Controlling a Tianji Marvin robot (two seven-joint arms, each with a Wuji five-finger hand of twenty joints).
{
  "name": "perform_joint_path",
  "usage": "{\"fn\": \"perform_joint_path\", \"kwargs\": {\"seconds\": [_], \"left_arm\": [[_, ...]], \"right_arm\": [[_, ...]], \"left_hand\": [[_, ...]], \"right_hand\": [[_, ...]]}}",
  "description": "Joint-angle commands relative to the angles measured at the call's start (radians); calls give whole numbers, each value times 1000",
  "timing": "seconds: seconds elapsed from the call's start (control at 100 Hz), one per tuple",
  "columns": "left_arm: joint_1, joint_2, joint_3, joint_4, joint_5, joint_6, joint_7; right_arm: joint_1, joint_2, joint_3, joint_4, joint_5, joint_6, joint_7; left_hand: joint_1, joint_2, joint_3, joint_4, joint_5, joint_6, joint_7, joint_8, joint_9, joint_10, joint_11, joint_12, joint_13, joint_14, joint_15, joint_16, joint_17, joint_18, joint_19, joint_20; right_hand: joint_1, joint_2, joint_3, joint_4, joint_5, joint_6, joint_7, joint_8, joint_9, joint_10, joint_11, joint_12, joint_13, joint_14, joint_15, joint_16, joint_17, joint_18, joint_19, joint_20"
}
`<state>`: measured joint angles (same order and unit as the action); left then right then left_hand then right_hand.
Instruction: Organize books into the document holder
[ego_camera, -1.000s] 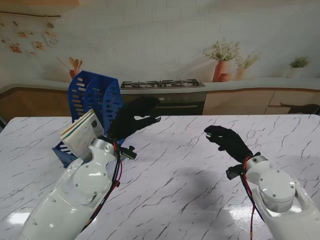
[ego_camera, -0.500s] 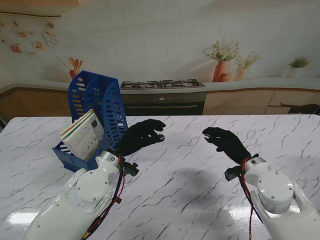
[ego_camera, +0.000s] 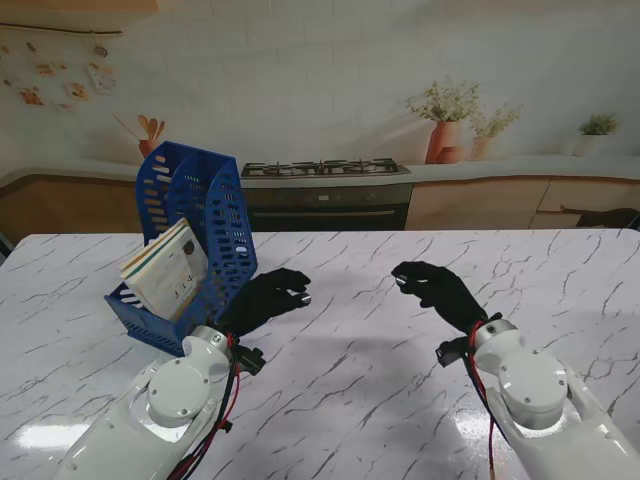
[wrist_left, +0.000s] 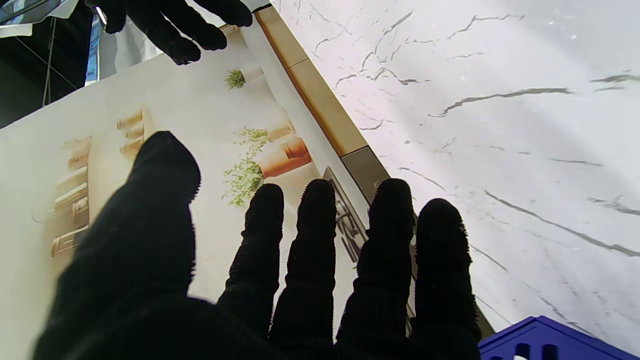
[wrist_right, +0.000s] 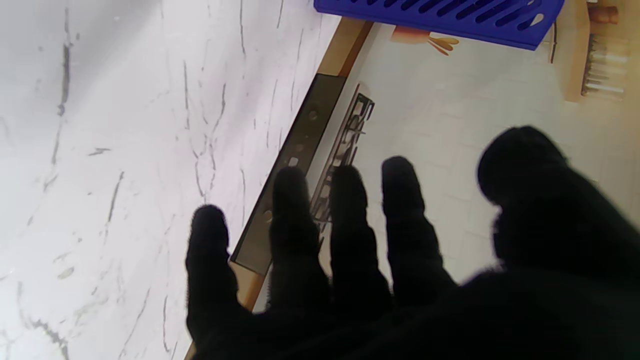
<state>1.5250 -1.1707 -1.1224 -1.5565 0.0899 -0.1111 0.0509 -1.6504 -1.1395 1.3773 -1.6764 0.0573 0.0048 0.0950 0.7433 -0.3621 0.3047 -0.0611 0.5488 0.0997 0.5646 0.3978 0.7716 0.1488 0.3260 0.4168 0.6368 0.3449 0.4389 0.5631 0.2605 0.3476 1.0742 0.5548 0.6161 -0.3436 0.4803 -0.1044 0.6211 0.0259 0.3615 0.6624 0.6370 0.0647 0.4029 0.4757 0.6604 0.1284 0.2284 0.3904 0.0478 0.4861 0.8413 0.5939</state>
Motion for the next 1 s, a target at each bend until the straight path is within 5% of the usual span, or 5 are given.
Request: {"fn": "perform_joint_path", "kwargs": {"seconds": [0.0, 0.99], "left_arm": [[15, -3, -4, 13, 5, -16, -14], [29, -11, -19, 27, -7, -19, 16]], "right_arm": [[-9, -9, -10, 0, 1, 3, 12], [-29, -1, -31, -5, -12, 39, 42]], "left_hand": [[6, 34, -14, 34, 11, 4, 9, 16, -14, -7, 15, 6, -21, 10, 13, -7, -13, 16, 43, 18], [2, 37, -24, 32, 3, -10, 7, 24, -14, -10, 11, 5, -29, 6, -2, -13, -61, 25, -5, 3]], "right_hand": [[-1, -11, 10, 31, 25, -32, 24, 4, 14, -27, 17, 16, 33, -42, 22, 17, -1, -36, 25, -6], [-3, -13, 67, 29, 59, -20, 58, 48, 44, -8, 39, 36, 51, -36, 65, 31, -1, -31, 50, -31]]}}
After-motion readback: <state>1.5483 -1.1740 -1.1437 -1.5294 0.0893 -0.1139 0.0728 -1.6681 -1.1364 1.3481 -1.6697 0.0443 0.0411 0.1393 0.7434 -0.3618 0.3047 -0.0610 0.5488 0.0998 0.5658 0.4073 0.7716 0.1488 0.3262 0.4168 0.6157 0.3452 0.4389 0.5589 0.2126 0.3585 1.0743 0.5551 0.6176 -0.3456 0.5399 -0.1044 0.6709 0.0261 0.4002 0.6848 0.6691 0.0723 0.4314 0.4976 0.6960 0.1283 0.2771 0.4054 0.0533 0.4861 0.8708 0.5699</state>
